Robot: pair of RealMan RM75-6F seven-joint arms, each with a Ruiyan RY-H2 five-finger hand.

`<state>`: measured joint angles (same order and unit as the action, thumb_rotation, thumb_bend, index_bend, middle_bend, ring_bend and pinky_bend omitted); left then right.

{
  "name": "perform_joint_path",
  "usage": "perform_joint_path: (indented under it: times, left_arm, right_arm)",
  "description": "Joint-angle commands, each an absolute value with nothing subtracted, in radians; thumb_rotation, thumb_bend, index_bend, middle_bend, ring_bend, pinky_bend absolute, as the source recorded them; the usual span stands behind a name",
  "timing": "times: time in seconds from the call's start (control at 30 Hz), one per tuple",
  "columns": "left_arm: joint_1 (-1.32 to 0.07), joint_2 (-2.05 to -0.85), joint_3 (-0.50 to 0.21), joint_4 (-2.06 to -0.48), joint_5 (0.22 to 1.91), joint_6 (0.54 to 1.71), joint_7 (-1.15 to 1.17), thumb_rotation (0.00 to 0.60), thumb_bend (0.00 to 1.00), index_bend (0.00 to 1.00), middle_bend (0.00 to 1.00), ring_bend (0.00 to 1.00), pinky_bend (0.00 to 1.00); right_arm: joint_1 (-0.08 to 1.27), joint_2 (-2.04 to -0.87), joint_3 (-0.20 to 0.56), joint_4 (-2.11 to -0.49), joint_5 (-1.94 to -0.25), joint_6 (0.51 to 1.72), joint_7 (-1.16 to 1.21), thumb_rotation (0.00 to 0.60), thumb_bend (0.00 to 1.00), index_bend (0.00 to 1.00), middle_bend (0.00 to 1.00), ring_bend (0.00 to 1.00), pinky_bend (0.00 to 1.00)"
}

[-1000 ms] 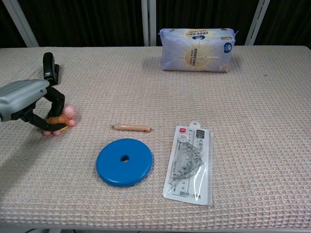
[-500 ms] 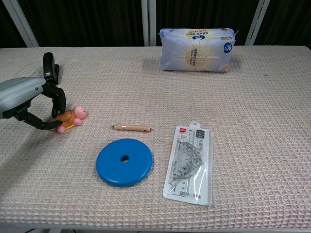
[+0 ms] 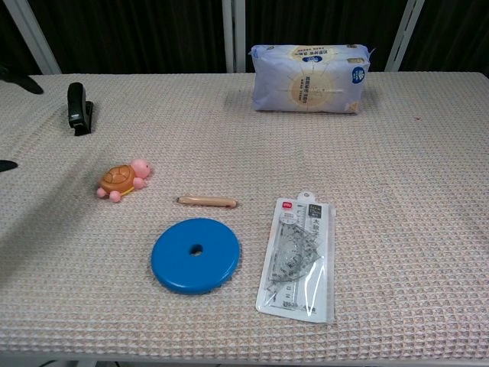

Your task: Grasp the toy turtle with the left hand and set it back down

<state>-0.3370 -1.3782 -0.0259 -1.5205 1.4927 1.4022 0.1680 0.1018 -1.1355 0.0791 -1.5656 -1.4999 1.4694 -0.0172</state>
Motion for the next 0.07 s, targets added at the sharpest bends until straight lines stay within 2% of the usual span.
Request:
perform_joint_path:
  times: [0.03,0.07]
  left_arm:
    - [-0.245,-1.299,0.013,-1.514,1.517,1.499,0.151,0.6,0.15,0.2,0.13,0.0,0.03]
    - [-0.23,-1.287,0.021,-1.512,1.511,1.505,0.146,0.6,0.14,0.2,0.13,0.0,0.02]
  right_arm:
    - [0.105,-1.141,0.077,-1.565,-1.499,1.463,-0.027,0.6,0.21,0.0,0.0,0.0,0.0]
    - [0.106,-1.141,0.076,-1.565,-1.499,1.462,-0.03,0.6,0.21,0.0,0.0,0.0,0.0]
